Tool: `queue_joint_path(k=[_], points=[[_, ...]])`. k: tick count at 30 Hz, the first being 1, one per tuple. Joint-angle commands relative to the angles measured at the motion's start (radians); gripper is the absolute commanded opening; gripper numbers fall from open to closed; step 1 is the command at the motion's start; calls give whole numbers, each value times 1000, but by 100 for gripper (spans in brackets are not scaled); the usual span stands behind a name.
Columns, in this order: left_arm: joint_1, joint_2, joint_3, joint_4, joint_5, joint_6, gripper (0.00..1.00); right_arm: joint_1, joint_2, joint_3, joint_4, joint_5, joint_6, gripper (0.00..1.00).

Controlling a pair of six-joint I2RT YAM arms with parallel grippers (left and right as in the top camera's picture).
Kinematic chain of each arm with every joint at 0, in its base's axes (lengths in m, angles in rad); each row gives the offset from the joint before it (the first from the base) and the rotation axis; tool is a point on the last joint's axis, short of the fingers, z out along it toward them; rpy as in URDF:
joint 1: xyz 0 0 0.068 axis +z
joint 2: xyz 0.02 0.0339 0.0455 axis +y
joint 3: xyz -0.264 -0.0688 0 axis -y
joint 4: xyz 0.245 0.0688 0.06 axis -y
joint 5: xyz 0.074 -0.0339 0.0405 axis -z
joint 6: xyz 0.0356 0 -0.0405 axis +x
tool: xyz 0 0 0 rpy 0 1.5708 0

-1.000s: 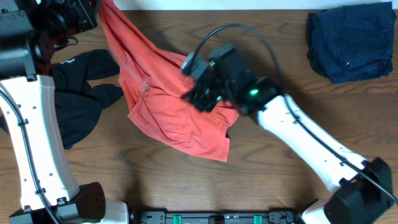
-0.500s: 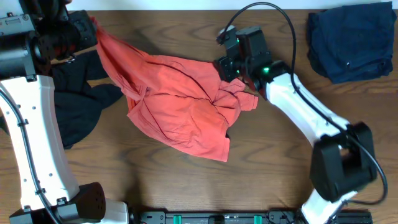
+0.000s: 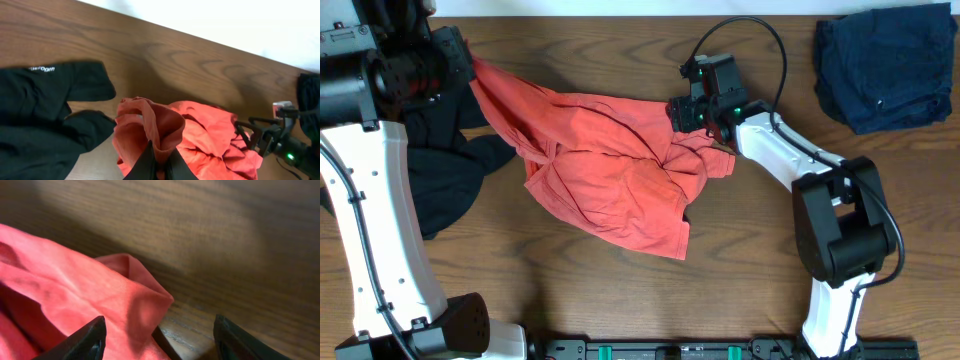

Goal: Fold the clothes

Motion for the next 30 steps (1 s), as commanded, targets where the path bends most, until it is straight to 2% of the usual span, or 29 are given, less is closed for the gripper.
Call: queue_joint_path(k=[1, 7, 13, 16, 19, 24, 30], points=[[3, 1, 5, -13, -13, 17, 6, 1, 41, -1, 11, -25, 34, 67], [3, 3, -7, -18, -13, 17, 6, 9, 62, -1, 64, -81, 40, 65], [-7, 3, -8, -18, -12, 17, 6, 39, 69, -1, 129, -98, 49, 48], [-7, 3, -8, -19, -12, 17, 6, 45, 73, -1, 129, -94, 48, 44], [-7, 3, -8, -18, -12, 17, 6, 46, 83, -1, 121, -81, 49, 44], [-7, 3, -8, -18, -12, 17, 6, 45, 84, -1, 72, 102, 149, 45], [-7, 3, -8, -18, -12, 17, 6, 52, 84, -1, 82, 115, 165, 49]])
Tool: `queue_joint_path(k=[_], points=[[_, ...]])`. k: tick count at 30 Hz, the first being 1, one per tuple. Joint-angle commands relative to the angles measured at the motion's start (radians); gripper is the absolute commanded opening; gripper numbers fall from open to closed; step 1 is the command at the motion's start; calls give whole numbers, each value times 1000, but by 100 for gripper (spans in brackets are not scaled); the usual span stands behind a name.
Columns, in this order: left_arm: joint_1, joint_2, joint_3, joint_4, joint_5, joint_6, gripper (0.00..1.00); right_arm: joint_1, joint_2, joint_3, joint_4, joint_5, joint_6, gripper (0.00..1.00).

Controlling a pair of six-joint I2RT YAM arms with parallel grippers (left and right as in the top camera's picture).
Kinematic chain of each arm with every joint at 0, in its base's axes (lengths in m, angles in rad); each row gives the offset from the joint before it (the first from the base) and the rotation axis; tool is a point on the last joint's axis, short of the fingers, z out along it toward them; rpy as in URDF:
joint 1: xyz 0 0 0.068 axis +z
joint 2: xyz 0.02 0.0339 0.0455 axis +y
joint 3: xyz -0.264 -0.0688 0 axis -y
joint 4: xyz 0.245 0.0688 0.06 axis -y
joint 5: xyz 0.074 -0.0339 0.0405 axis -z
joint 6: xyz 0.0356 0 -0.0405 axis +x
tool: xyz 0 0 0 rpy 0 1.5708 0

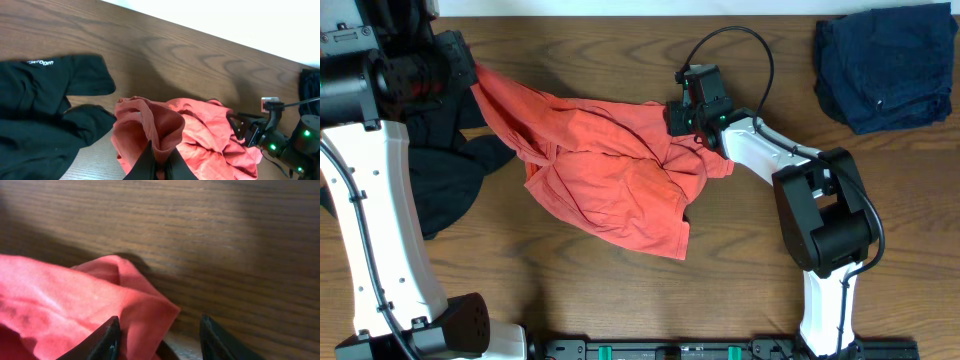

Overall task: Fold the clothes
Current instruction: 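Pull the grasped shirt corner rightward with the right gripper to spread it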

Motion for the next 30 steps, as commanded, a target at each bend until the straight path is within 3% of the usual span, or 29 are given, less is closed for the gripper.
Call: queue_joint_path(k=[1, 5, 15, 17, 19, 20, 25, 30], points=[[-3, 3, -3, 0, -9, 16, 6, 16, 19, -1, 12, 45, 34, 46], [-3, 3, -3, -1, -9, 16, 6, 30, 40, -1, 24, -14, 42, 39], [-3, 3, -3, -5, -9, 16, 5, 36, 73, -1, 34, -58, 64, 36], [-3, 3, -3, -5, -9, 16, 6, 36, 73, -1, 42, -69, 63, 23], [-3, 3, -3, -5, -9, 16, 6, 35, 72, -1, 47, -68, 63, 3], [-3, 3, -3, -5, -9, 16, 6, 33, 70, 1, 50, -68, 63, 1], [-3, 3, -3, -5, -9, 16, 6, -5, 15, 30, 44, -68, 54, 1], [-3, 3, -3, -4, -10, 17, 5, -83, -158, 45, -13, -48, 19, 1]])
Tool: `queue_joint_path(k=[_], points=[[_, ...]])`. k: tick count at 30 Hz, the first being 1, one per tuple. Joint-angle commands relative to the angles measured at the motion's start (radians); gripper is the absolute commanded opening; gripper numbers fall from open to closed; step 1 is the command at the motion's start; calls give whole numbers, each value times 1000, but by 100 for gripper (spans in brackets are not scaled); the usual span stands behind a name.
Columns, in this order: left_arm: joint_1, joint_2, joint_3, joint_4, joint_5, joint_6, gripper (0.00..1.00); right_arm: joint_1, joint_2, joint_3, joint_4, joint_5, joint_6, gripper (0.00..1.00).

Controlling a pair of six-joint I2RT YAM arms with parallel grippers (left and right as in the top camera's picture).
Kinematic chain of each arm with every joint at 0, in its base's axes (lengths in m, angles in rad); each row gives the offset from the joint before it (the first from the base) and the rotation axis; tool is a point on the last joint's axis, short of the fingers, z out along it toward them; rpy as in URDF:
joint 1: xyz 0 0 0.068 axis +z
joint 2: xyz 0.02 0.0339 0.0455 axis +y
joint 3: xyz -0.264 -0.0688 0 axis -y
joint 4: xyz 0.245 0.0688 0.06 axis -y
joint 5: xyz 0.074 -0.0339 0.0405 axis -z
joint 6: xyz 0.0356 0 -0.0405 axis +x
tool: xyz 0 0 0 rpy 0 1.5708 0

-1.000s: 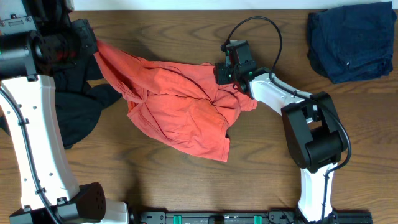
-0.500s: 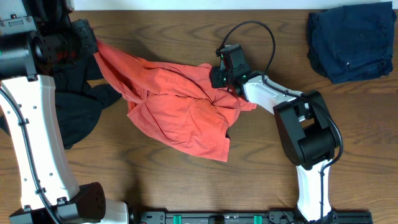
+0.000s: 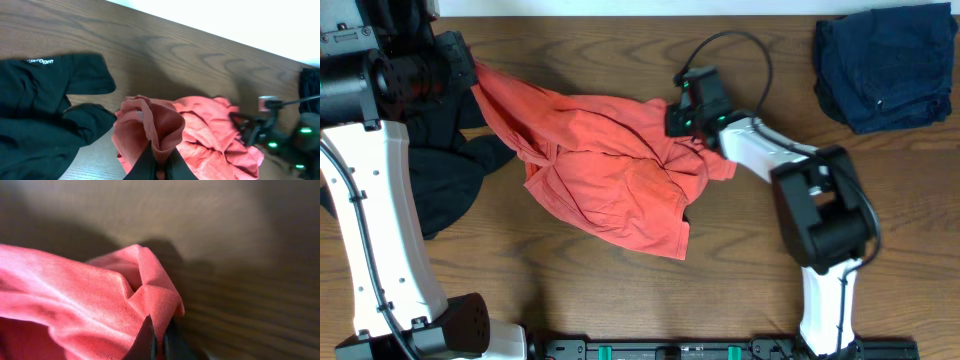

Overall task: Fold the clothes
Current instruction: 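Pull the grasped shirt corner rightward with the right gripper to spread it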

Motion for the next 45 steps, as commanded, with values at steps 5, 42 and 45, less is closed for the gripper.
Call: queue_joint_path(k=[5, 42, 45], points=[[-3, 3, -3, 1, -9, 16, 6, -143, -361, 40, -216, 78, -68, 1], [-3, 3, -3, 5, -2, 39, 6, 55, -348, -177, -838, 200, 220, 18], [-3, 4, -3, 5, -2, 47, 6, 35, -370, -163, -814, 166, 141, 34]])
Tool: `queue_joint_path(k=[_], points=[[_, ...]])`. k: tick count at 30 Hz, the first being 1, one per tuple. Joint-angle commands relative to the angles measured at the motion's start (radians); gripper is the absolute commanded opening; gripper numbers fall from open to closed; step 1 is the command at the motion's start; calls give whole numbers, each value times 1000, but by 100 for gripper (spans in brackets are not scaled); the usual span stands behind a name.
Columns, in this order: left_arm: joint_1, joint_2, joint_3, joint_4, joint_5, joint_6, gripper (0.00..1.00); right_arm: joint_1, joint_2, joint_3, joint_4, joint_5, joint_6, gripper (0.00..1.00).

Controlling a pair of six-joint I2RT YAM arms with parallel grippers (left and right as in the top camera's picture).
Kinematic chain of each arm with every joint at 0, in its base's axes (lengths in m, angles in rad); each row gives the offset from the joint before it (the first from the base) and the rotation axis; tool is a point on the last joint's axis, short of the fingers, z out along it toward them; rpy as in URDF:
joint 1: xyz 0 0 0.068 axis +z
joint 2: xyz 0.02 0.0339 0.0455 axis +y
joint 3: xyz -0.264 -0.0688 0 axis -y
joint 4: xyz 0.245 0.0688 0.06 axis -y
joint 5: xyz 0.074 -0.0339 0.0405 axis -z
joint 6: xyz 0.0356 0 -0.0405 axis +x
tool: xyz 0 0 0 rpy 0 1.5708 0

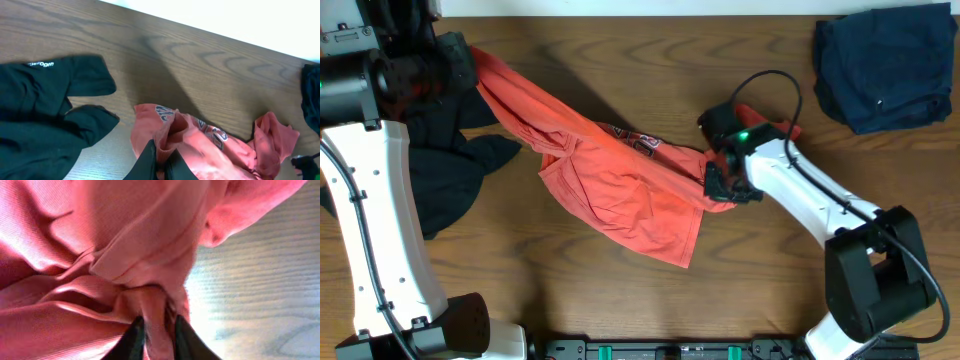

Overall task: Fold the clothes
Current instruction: 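Pull the grasped shirt corner rightward with the right gripper to spread it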

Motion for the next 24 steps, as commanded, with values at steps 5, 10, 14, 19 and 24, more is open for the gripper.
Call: queue_joint_path(k=[5, 10, 14, 19, 24], points=[[-2, 4, -2, 4, -3, 29, 7, -26, -103, 59, 42, -45, -160, 69], [-2, 4, -2, 4, -3, 28, 6, -18, -140, 66, 113, -60, -198, 70], [-2, 4, -2, 4, -3, 28, 6, 0, -115, 65, 148, -66, -246, 66], [-2, 4, -2, 3, -3, 28, 6, 28, -69, 65, 167, -66, -356, 66], [-2, 4, -3, 0, -3, 28, 6, 14, -25, 64, 167, -67, -514, 71]])
